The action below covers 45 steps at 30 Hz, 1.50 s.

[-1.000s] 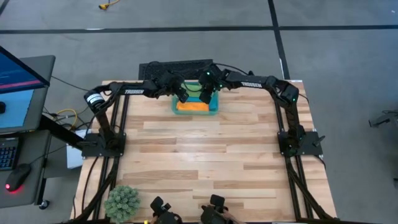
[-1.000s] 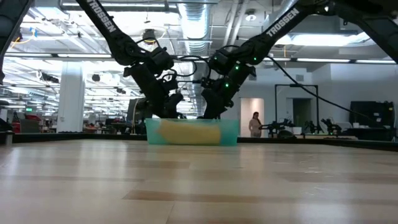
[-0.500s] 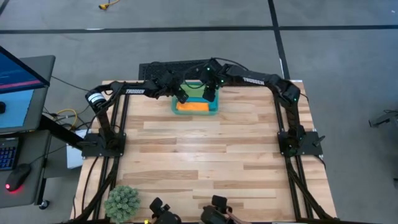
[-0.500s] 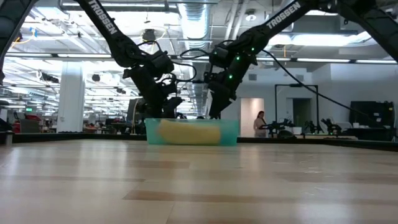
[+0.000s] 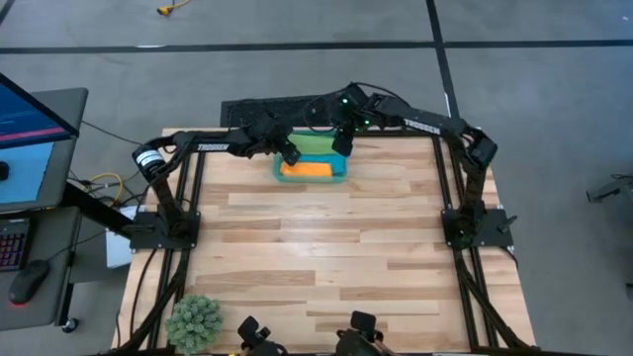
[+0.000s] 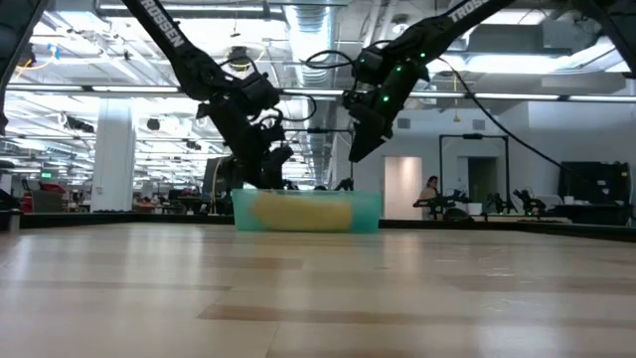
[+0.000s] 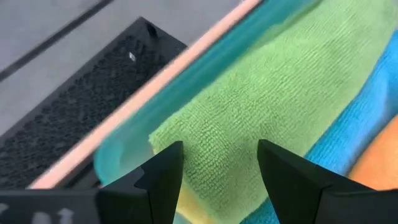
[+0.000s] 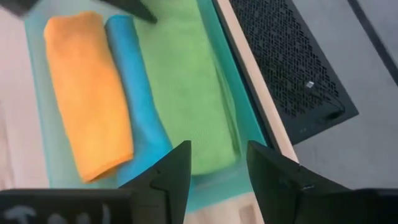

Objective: Roll microfiber towels into tight, uniform cylinder then place into a basket
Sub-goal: Put the rolled green microfiber towel into the green bin, then return to Home Position

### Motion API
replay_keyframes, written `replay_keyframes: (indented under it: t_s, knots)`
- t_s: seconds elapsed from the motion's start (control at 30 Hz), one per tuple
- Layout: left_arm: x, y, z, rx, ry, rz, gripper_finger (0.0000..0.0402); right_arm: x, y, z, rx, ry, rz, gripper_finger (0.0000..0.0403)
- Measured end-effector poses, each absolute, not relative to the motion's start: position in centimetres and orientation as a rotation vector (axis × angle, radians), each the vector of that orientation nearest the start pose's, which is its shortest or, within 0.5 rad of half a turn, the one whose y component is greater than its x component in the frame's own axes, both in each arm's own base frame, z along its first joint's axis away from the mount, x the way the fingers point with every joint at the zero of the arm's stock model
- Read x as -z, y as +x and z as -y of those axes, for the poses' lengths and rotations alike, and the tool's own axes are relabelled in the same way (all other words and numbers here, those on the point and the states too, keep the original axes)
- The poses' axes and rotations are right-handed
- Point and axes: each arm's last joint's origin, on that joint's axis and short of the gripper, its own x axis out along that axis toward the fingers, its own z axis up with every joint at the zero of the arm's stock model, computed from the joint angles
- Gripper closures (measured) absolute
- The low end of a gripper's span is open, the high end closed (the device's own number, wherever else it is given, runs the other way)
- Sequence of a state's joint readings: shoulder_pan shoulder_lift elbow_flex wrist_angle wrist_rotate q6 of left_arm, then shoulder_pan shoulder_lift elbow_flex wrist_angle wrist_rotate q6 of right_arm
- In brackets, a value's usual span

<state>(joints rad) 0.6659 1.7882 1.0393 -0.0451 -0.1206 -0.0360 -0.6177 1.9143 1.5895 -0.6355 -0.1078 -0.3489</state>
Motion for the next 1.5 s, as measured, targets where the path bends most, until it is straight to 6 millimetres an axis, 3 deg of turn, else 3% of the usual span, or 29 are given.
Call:
replay_keyframes:
  t_s: [0.5,0.73,0.83,1.0,1.2,1.5]
  knots:
    - [-20.9,26.8,-21.2,-0.783,-0.196,-0.792,0.0203,-26.7,29.6,20.4,0.332,0.029,-0.897,0.0236]
    - [-25.4,26.4,-16.8,-0.686,-0.127,-0.741,0.0203,-26.9,27.4,16.1,0.315,0.031,-0.805,0.0239]
    - [-26.2,26.3,-14.1,-0.616,-0.091,-0.7,0.0203,-26.8,26.7,13.8,0.284,0.027,-0.756,0.0239]
    - [-25.1,25.5,-9.3,-0.44,-0.119,-0.58,0.0208,-26.2,25.7,9.7,0.199,0.018,-0.702,0.0242]
    - [-23.3,23.1,-4.4,-0.289,-0.183,-0.424,0.0251,-26.0,24.3,5.4,0.081,-0.012,-0.634,0.0244]
    - [-21.0,18.3,-0.2,-0.265,-0.174,-0.338,0.0339,-25.6,21.4,1.9,-0.01,0.017,-0.559,0.0244]
